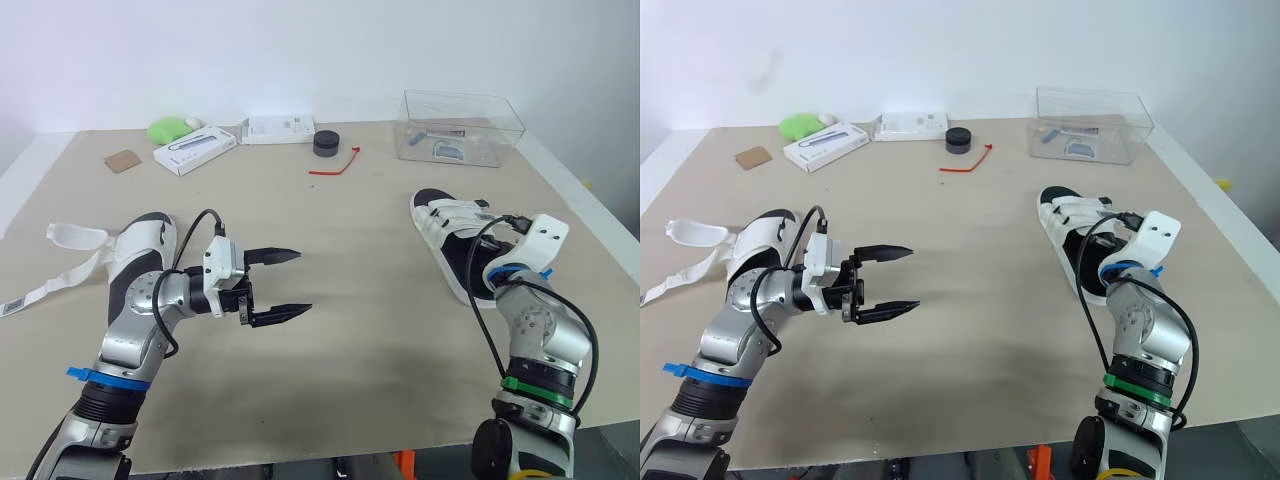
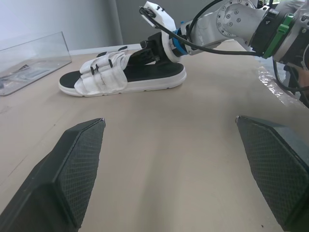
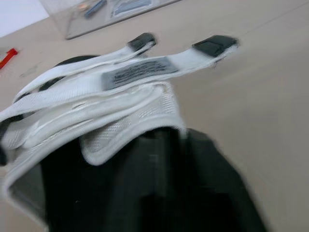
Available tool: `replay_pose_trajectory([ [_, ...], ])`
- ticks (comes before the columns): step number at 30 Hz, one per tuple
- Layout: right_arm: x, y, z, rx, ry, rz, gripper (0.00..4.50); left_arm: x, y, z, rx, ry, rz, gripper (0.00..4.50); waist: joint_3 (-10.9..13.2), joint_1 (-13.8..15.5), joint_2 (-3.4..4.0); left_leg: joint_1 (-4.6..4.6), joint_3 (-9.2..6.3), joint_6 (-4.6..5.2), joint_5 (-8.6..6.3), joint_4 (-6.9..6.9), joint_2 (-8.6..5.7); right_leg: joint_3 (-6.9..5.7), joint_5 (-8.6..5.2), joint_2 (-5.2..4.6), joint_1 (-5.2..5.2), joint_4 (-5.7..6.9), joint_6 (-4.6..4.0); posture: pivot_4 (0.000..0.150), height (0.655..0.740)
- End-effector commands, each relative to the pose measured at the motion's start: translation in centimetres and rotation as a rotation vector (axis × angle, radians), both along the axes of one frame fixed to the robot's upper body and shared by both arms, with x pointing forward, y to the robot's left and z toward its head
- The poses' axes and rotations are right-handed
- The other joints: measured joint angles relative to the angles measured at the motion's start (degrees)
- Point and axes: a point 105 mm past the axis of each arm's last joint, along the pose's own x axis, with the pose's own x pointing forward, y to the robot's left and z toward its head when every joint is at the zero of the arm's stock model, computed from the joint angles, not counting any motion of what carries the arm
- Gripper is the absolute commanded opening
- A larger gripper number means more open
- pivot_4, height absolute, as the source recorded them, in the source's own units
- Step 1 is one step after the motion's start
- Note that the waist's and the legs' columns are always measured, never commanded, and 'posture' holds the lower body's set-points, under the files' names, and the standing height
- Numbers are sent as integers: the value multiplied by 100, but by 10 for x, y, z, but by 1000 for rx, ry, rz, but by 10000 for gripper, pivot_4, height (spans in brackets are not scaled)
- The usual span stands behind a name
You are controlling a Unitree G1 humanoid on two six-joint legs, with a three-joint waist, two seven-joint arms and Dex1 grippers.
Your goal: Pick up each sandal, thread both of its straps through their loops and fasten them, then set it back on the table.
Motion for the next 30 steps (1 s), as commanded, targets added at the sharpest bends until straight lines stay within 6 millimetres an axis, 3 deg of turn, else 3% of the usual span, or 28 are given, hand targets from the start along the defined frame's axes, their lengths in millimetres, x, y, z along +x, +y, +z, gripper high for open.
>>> replay_pose_trajectory([
  [1,-3,16,9,-99,-2,137,29069,-2,0,9,-2,-33,-11,45000,0,-7,0,0,0,0,0,0,0,0,-1,1,0,0,0,1500,7400],
  [4,-18,24,15,-270,20,325,42116,-2,0,8,4,-32,-15,45000,1,-4,2,-2,-3,1,-1,-1,0,-3,-3,2,-1,-2,0,1500,7400],
  [5,-24,26,17,-319,23,384,44657,-2,0,7,5,-31,-16,45000,1,7,2,-3,-3,3,-2,-2,0,-3,-5,0,-1,-2,1,1500,7400],
  [9,-37,28,26,-407,-3,534,44657,-1,-2,6,6,-31,-9,45000,1,5,1,-1,1,6,-4,-1,-4,0,-7,-3,1,-4,10,1500,7400],
  [13,-57,41,41,-533,-68,797,44657,8,0,1,28,-36,79,45000,2,12,2,0,0,6,-4,2,-7,0,-7,-3,2,-5,12,1500,7400],
  [15,-65,59,55,-523,-123,970,44657,18,3,-5,50,-29,169,45000,2,-1,1,3,3,6,-4,3,-7,2,-5,0,3,-5,14,1500,7400],
  [17,-62,78,73,-488,-206,1058,44657,28,6,-8,49,-13,248,45000,3,-44,-1,10,4,6,-4,3,-4,6,-2,4,7,-5,14,1500,7400],
  [21,-57,138,101,-341,-377,1295,44657,45,12,-7,32,12,423,45000,10,-86,-13,16,-2,8,2,7,6,11,20,26,8,-4,1,1500,7400],
  [23,-59,162,105,-290,-418,1414,44657,49,18,-9,32,7,517,45000,10,-72,-14,17,-8,8,4,7,24,7,25,46,7,-3,-10,1500,7400],
  [26,-57,193,95,-337,-428,1587,44657,53,34,-11,-3,28,710,45000,10,-57,-14,12,-14,7,3,6,42,-6,19,59,5,-3,-25,1500,7400],
  [30,-46,206,85,-380,-413,1675,44657,50,52,-20,101,23,920,45000,10,-37,-14,1,-12,-1,-4,4,55,-6,30,49,-2,-4,-55,1500,7400],
])
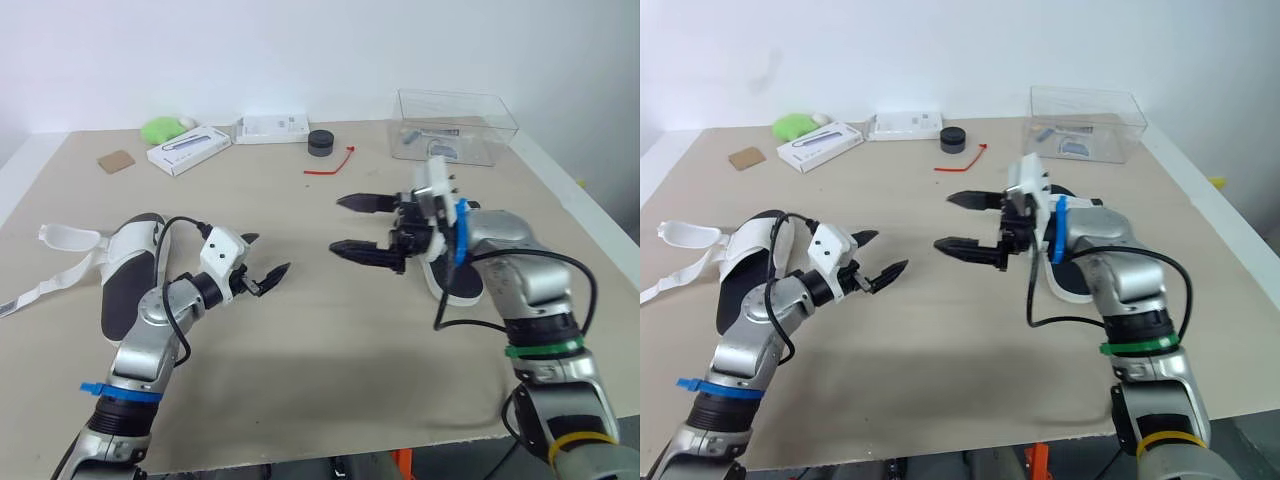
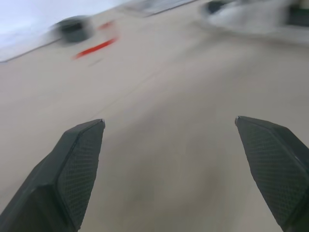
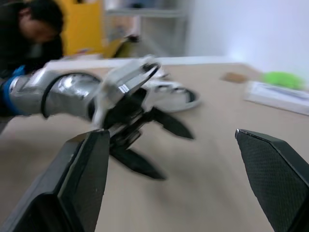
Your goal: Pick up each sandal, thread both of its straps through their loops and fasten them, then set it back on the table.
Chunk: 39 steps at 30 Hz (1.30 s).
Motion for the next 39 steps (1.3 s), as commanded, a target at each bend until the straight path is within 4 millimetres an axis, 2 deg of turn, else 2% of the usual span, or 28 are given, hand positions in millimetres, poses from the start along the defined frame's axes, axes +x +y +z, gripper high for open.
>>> replay_pose_trajectory([
  [1,7,3,2,-39,-65,51,44657,-2,18,8,97,-10,178,45000,0,11,0,-1,1,-3,-2,0,-1,0,0,-2,-1,-1,-1,1500,7400],
  [2,9,3,0,-50,-72,57,44657,-4,22,7,91,13,215,45000,0,15,0,-1,3,-5,-3,0,-6,2,1,-7,-1,-2,0,1500,7400],
  [5,13,4,-6,-69,-85,63,44657,-13,38,31,-22,-60,362,45000,0,25,-1,-1,7,-8,-4,1,-16,1,0,-27,0,-2,4,1500,7400],
  [6,13,5,-10,-77,-87,68,44657,-17,48,38,-82,-73,466,45000,0,27,-1,-3,4,-8,-4,1,-20,-1,-1,-32,0,-2,5,1500,7400],
  [8,13,7,-14,-84,-88,78,44657,-24,62,40,-160,-58,604,45000,-1,46,-2,-3,7,-13,-7,1,-22,1,0,-38,0,-2,6,1500,7400],
  [10,13,9,-16,-85,-96,77,44657,-25,69,33,-209,-17,670,45000,-1,52,-2,0,6,-15,-8,1,-24,3,1,-38,2,-1,7,1500,7400],
  [18,15,12,-19,-98,-115,73,44657,-12,75,15,-290,99,780,45000,-1,64,-3,5,0,-28,3,4,-31,-1,5,-30,5,3,8,1500,7400],
  [24,17,9,-20,-102,-125,53,44657,-8,83,15,-260,82,822,45000,-2,56,-3,6,0,-31,2,2,-28,1,5,-26,4,3,4,1500,7400],
  [27,16,7,-20,-103,-124,47,44657,-14,75,24,-202,21,793,45000,-2,56,-3,5,-1,-31,2,2,-27,1,6,-26,4,3,2,1500,7400],
  [29,16,7,-21,-104,-122,45,44657,-21,72,23,-208,14,801,45000,-2,56,-3,5,1,-31,2,2,-27,3,5,-28,4,4,3,1500,7400],
  [33,18,6,-21,-100,-122,31,44657,-39,83,22,-194,-27,899,45000,-2,57,-3,5,5,-37,-1,2,-27,8,5,-34,4,3,4,1500,7400],
  [39,19,8,-22,-103,-121,29,44657,-31,92,13,-203,13,906,45000,-2,64,-3,6,2,-36,3,4,-30,2,6,-31,5,3,6,1500,7400],
])
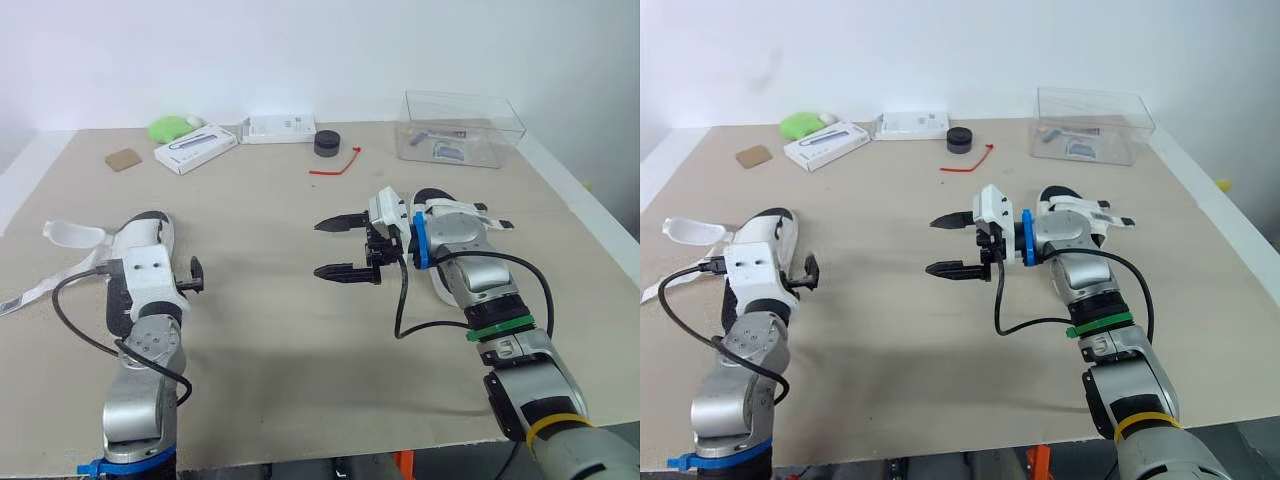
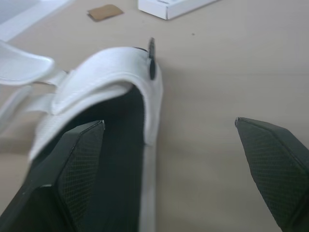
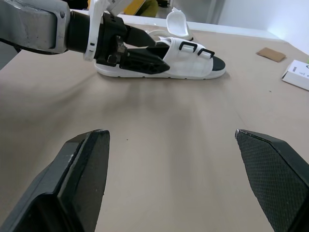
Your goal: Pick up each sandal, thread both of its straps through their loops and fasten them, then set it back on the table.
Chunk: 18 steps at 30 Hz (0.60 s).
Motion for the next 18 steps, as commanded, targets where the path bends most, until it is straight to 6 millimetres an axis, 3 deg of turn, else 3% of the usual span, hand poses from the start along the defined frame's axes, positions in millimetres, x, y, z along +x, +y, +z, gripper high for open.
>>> replay_pose_trajectory([
  [1,0,1,11,21,-44,3,44657,8,4,8,-15,-36,-20,45000,0,0,0,1,1,-1,1,0,-1,0,0,0,0,0,1,1500,7400],
  [13,5,4,16,36,-34,2,44657,47,4,-8,-91,29,-112,45000,0,4,0,-1,-3,-5,2,-2,-4,-2,0,0,-1,0,-2,1500,7400],
  [16,8,3,19,77,23,-23,45000,50,4,-8,-98,28,-124,35984,0,5,0,-1,-1,-5,2,-1,-6,-1,1,-6,0,1,0,1500,7400],
  [18,8,1,18,69,22,-32,45000,49,5,-9,-112,24,-129,27645,0,13,0,-1,-1,-6,3,-1,-7,-2,2,-9,0,1,0,1500,7400],
])
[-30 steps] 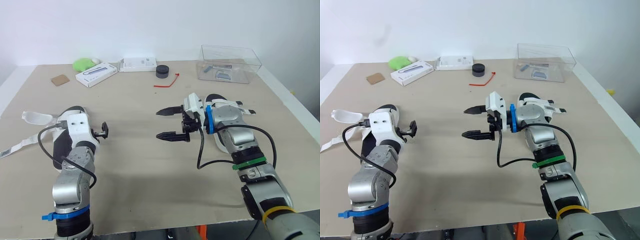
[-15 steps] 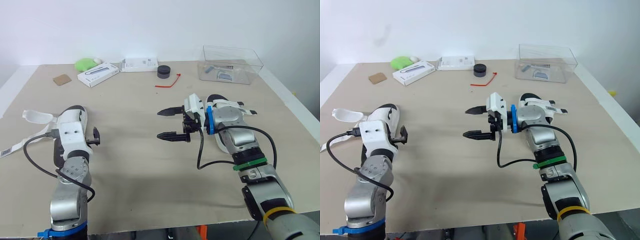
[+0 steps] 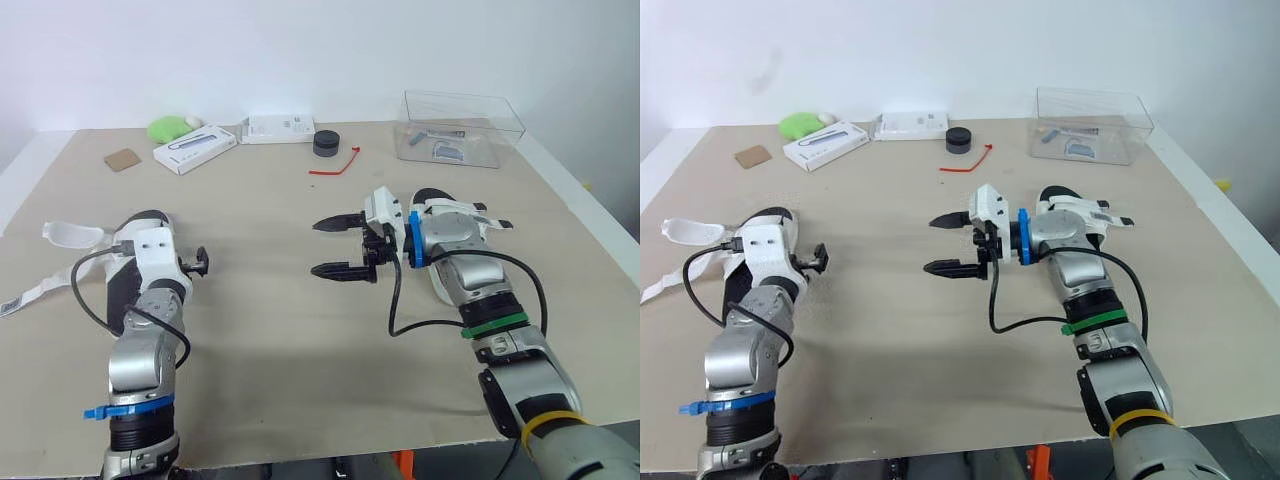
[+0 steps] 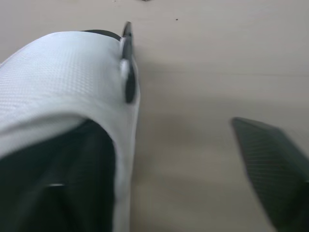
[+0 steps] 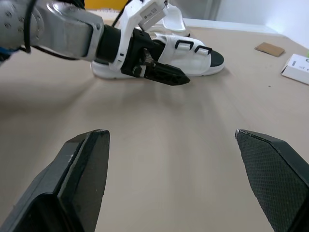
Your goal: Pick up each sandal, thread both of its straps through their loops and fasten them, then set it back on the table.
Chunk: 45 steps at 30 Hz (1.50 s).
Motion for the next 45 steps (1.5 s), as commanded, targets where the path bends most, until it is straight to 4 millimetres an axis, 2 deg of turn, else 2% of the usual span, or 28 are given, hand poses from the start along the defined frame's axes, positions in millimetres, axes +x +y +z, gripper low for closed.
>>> replay_pose_trajectory([
  [1,2,-3,20,42,-46,-14,45000,0,0,5,-20,-28,-19,22721,0,11,0,0,0,0,0,0,-1,0,0,-1,0,0,0,1500,7400],
  [6,1,-4,19,31,-49,-12,45000,0,5,5,-7,-29,-46,427,0,13,0,-1,-1,0,0,0,-5,-1,0,-4,0,0,2,1500,7400],
  [10,3,-4,19,25,-58,-14,45000,2,2,8,9,-37,-107,427,0,13,0,0,-1,-3,2,0,-5,-2,0,-4,0,1,2,1500,7400],
  [11,4,-4,21,25,-63,-16,45000,3,-6,13,32,-55,-172,427,0,13,0,0,-1,-4,3,0,-5,-2,0,-3,0,1,2,1500,7400],
  [14,6,-4,25,29,-69,-21,45000,-3,-34,25,92,-105,-417,427,0,12,0,-1,-2,-7,5,0,-6,-3,-1,-2,-1,2,1,1500,7400],
  [19,9,-8,25,16,-80,-35,45000,-28,-80,26,290,-152,-896,427,0,26,0,-7,0,-10,5,-1,-8,-6,-5,-8,-3,-1,3,1500,7400],
  [24,11,-11,26,15,-88,-48,45000,-48,-104,16,452,-179,-1230,427,1,27,1,-12,4,-13,2,-5,-10,-5,-11,-14,-7,-5,3,1500,7400],
  [28,10,-13,27,6,-93,-51,45000,-58,-115,12,526,-212,-1430,427,1,29,1,-12,5,-12,2,-5,-9,-7,-12,-11,-8,-4,2,1500,7400],
  [32,9,-15,26,-1,-96,-57,45000,-63,-117,9,555,-223,-1562,427,1,29,1,-12,6,-11,2,-5,-7,-7,-12,-8,-8,-3,2,1500,7400],
  [39,3,-20,23,-8,-93,-72,45000,-72,-119,9,576,-258,-1655,427,1,30,1,-16,3,-6,-1,-5,-6,-8,-16,-9,-9,-3,4,1500,7400],
  [45,0,-25,22,-13,-86,-85,45000,-94,-121,2,549,-250,-1709,427,1,26,2,-16,5,2,-6,-5,-5,-5,-19,-11,-11,-3,8,1500,7400],
])
